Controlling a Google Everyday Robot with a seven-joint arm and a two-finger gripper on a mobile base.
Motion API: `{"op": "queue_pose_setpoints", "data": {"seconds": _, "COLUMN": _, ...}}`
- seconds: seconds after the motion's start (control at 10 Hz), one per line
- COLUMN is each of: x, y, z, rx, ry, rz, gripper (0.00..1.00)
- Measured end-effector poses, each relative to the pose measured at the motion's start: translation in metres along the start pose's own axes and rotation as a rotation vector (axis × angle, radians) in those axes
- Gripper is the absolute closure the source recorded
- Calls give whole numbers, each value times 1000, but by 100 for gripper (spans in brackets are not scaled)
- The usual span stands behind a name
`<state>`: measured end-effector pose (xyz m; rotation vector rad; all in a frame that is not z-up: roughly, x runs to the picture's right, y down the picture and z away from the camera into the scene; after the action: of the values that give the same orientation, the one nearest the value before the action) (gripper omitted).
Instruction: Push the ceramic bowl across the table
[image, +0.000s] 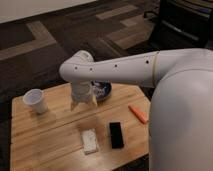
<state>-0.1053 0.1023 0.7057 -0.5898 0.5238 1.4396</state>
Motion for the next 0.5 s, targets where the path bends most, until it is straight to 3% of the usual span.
{"op": "queue_pose_setpoints", "data": {"seconds": 0.5, "x": -23, "y": 4, "z": 23, "rx": -31, "ry": 4, "rz": -17, "gripper": 35}}
